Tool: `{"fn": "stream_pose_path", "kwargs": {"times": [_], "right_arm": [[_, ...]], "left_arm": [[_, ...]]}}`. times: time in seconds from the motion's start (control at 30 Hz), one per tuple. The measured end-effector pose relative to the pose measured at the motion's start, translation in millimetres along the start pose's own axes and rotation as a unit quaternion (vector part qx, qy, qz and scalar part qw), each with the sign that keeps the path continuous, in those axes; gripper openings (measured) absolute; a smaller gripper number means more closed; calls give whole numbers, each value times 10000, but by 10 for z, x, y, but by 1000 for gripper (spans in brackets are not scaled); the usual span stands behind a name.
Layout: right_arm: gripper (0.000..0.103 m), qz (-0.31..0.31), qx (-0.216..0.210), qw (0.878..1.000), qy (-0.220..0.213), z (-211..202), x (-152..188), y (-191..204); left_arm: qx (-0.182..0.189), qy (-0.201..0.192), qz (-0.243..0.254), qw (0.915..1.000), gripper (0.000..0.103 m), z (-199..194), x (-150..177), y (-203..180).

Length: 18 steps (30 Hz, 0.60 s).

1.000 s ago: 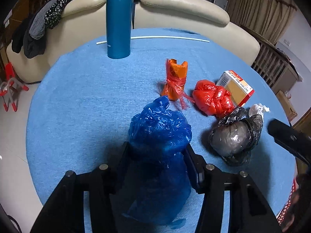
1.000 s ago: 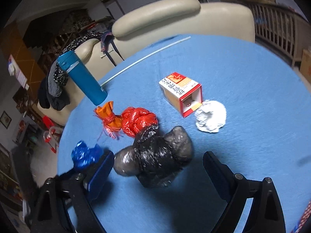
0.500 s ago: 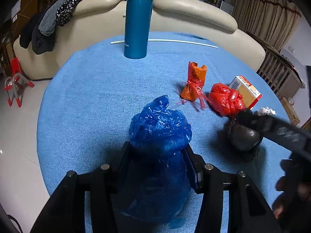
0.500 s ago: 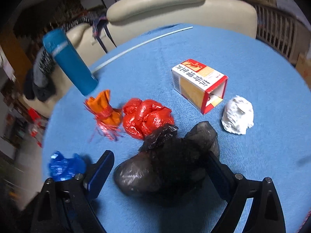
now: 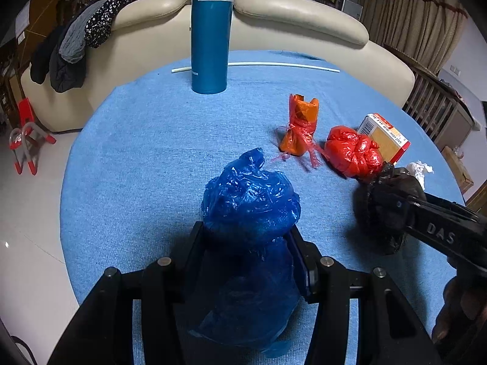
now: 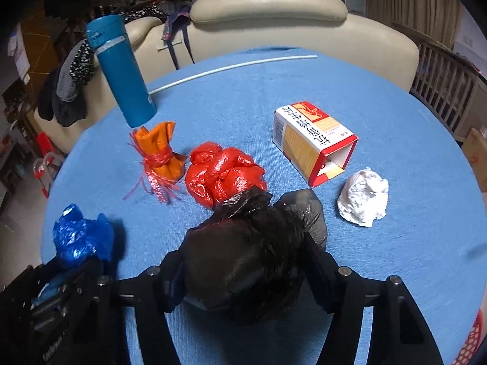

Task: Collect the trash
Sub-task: 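Grasp the blue plastic bag with the left tool while the right tool grasps the black bag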

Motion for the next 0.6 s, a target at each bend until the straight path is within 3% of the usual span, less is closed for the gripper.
{"fn": "stream_pose_path", "kwargs": {"times": [0.6], "right_arm": [[68,-207,-77,9993,-314,-574,353,-151]], "left_arm": [[-98,-147,503,9986,53,-355,60,-385]]}}
Point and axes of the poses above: each gripper's, at about its wrist camera, not at the fingertips, and z roughly the way its jaws point, y to its left, x to its underside, the point moved 10 cm from there along z, roughly the way its jaws point, and after that the axes turned 9 degrees about -x, right-handed, at the moved point
